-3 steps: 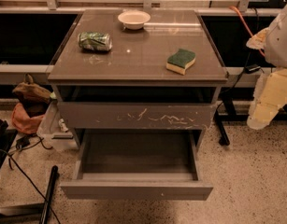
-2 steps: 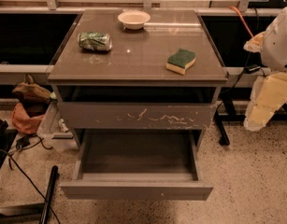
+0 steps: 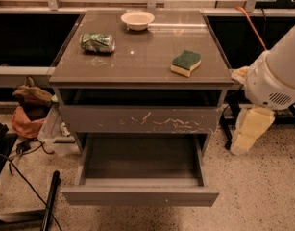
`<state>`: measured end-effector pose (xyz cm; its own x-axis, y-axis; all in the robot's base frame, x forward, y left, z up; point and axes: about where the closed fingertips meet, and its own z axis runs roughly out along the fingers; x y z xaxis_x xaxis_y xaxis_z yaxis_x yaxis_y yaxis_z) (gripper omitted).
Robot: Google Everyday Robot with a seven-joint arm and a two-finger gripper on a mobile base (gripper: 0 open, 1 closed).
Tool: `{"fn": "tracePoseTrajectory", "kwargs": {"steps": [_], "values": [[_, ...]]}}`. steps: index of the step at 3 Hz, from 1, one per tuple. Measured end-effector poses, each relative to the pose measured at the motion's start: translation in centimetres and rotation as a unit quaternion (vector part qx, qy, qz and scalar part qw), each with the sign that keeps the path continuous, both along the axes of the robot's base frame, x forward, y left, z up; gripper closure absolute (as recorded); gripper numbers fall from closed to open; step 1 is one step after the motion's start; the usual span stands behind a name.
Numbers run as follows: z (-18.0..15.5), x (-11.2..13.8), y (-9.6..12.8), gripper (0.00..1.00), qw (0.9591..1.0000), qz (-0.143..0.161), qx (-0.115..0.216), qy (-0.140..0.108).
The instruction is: Close middle drawer
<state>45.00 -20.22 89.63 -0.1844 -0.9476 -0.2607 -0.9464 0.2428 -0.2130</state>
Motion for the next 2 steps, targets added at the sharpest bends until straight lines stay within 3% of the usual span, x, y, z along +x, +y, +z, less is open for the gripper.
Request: {"fn": "tracePoseTrajectory", "kwargs": {"steps": [1,2], "values": [[-3.99,0.15,0.34,0.19,0.9999,-0.004,-0.009,0.007],[-4.35,0.06,0.35,0.42,0.9999,-0.004,-0.01,0.008]]}}
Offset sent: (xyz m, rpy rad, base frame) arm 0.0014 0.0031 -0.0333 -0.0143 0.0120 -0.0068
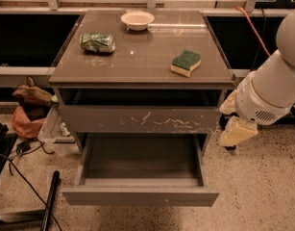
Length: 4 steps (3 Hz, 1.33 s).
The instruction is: Close middle drawer
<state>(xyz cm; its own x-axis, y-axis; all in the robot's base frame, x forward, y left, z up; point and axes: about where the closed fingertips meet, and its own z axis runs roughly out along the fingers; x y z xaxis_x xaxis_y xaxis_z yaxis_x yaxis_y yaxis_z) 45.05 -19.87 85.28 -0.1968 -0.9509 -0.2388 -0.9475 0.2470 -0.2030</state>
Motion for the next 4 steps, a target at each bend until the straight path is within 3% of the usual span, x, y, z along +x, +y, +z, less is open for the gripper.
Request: {"fn": "tracePoseTrajectory", "kwargs": {"steps": [2,3,4], "values": [[0.0,0.0,0.4,0.88,0.9999,-0.003,0.003,-0.011],[-5.5,-1.2,4.2,1.0,0.9983,-0.01,0.057,-0.002],[-13.6,-1.8,9.4,1.0,0.996,-0.011,0.084,0.028]]}}
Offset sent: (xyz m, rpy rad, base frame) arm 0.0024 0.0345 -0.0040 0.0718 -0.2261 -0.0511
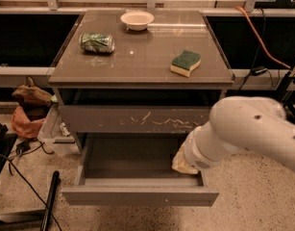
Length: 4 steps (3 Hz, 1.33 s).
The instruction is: Close middle drawer
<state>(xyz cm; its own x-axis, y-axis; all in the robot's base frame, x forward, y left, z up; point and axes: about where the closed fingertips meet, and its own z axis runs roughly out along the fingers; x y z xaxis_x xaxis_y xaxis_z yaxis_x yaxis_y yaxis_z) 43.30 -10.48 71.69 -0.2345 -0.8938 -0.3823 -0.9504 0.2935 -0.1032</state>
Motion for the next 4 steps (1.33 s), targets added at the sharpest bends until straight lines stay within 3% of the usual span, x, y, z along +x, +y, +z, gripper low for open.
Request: {"fn": "tracePoseTrajectory", "kwargs": {"steps": [1,2,3,4], "values": [[-6.6,2.7,4.5,1.0,0.9992,0.004,0.03,0.027],[-6.5,2.7,4.5,1.0,0.9992,0.004,0.03,0.026],[-8.8,2.7,5.0,1.0,0.998,-0.003,0.059,0.022],[-14.8,1.3,5.3,1.0,0.9932,-0.023,0.113,0.019]]}}
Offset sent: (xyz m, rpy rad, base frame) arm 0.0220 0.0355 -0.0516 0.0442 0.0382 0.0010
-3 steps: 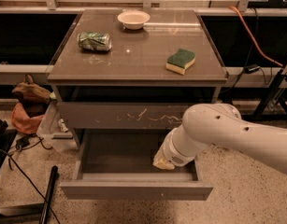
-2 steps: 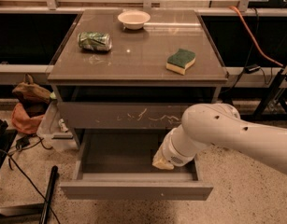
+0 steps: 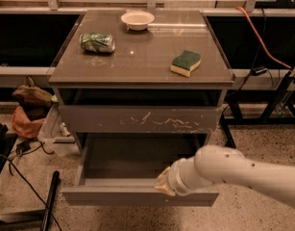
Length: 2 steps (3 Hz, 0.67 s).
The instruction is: Close middle drawer
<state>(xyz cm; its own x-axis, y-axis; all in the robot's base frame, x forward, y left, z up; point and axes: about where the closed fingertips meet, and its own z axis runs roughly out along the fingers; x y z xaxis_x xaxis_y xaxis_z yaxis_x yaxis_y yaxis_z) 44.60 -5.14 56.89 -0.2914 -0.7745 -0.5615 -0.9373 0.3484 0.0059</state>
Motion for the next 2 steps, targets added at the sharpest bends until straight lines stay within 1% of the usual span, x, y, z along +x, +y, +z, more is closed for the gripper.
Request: {"fn": "tracePoseTrajectory", "kwargs": {"steps": [1,2], "values": [[-4.9,-2.2,-1.2,1.0,0.9989,-0.04,0.023,-0.008],[-7.9,-2.4,-1.9,1.0,0.9968,-0.072,0.025,-0.024]]}}
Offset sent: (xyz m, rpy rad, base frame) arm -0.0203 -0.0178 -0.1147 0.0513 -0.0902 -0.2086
